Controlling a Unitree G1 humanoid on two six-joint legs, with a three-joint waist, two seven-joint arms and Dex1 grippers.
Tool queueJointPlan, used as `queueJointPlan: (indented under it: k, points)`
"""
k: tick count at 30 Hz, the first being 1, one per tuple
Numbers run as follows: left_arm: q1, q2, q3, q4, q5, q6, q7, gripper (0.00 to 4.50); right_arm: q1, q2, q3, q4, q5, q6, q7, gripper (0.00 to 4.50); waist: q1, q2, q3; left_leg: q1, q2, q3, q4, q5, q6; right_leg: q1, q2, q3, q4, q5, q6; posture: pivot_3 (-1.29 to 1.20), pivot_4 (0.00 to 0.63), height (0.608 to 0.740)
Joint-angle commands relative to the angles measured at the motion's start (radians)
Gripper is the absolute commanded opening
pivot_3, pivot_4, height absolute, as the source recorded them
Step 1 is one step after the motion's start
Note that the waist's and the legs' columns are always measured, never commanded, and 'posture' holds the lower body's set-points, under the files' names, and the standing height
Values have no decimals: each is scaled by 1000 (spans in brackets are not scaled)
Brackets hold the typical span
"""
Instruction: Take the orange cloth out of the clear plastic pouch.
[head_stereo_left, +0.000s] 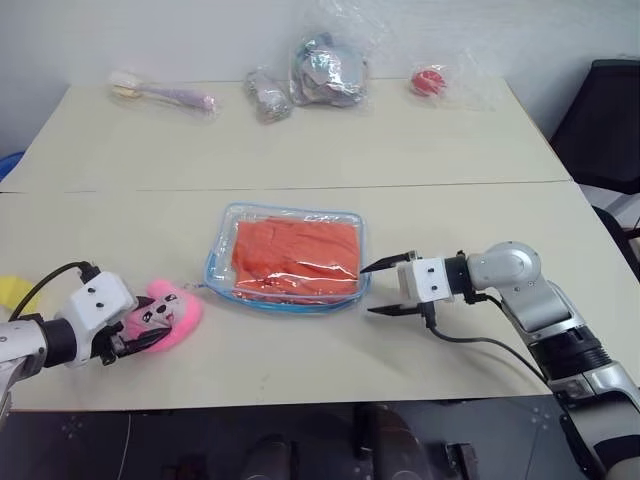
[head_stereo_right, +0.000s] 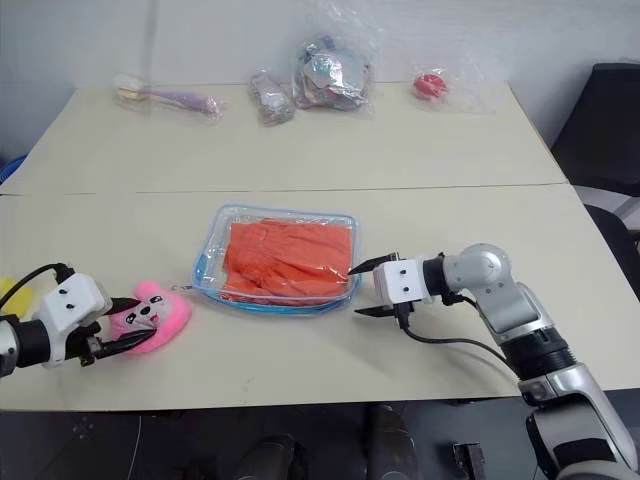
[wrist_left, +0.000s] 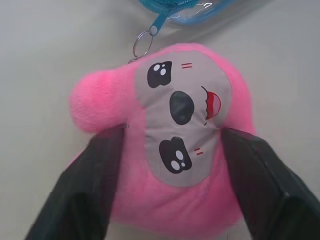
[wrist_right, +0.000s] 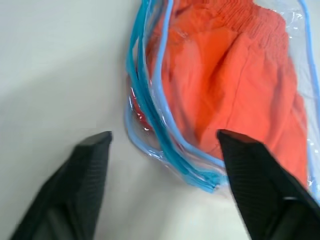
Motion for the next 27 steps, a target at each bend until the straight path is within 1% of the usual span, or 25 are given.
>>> queueJointPlan:
  k: [1,2,4,5,7,10,11,12,17,20,23,27]
  points:
    - [34,-13,114,-57,-69,8,-57,4118,19,-24,-88,-118,92,117,-26,4500,0,0,0,0,0,0,0,0,0,0,0,0,0,0,0,0,150,740]
    - [26,-15,166,-80,-133,48,-80,4118,30,-30,-107,-153,125,168,-24,4500,0,0,0,0,1,0,0,0,0,0,0,0,0,0,0,0,150,740]
    - [11,-13,225,-106,-211,111,-101,4118,45,-39,-128,-199,166,235,-20,4500,2,0,0,-1,1,-1,0,0,0,0,0,-1,0,0,0,0,150,740]
    - [-11,8,257,-114,-258,149,-118,4118,55,-43,-146,-229,198,279,-25,4500,4,0,0,-1,1,-2,0,0,0,0,0,-1,0,0,0,0,150,740]
    - [-65,55,284,-119,-300,182,-137,4118,70,-45,-177,-285,258,375,-42,4500,9,0,0,-1,0,-2,1,0,0,0,0,-1,0,0,0,0,150,740]
    - [-136,148,123,-85,-97,-10,-105,4118,91,-43,-203,-372,337,490,-64,4500,18,0,0,0,0,-2,1,0,0,0,0,-1,0,0,0,0,150,740]
    - [-148,166,63,-70,-27,-96,-100,4118,96,-42,-204,-396,349,512,-71,4500,20,1,0,0,0,-1,0,0,-1,0,0,0,0,0,0,0,150,740]
    - [-172,173,3,-54,14,-157,-96,4118,99,-40,-202,-415,356,528,-79,4500,21,1,0,0,-1,0,0,0,0,0,0,0,0,0,0,0,150,740]
    - [-365,121,-247,60,153,-351,-57,4118,103,-21,-192,-474,371,584,-121,4500,22,1,0,-1,-4,2,-1,0,-1,-1,2,-1,-1,0,0,0,150,740]
    - [-474,67,-347,125,212,-420,-40,4118,115,-15,-191,-508,388,610,-132,4500,23,1,0,-1,-5,8,-1,0,-1,-1,2,-2,0,0,0,0,150,740]
    - [-545,26,-410,176,253,-466,-36,4118,130,-16,-196,-542,408,635,-138,4500,23,1,0,-1,-5,8,0,0,0,-1,2,-2,0,0,0,0,150,740]
    - [-587,-5,-450,227,281,-511,-35,4118,135,-14,-199,-556,412,649,-153,4500,23,0,0,-1,-6,9,0,0,0,0,2,-2,0,0,0,0,150,740]
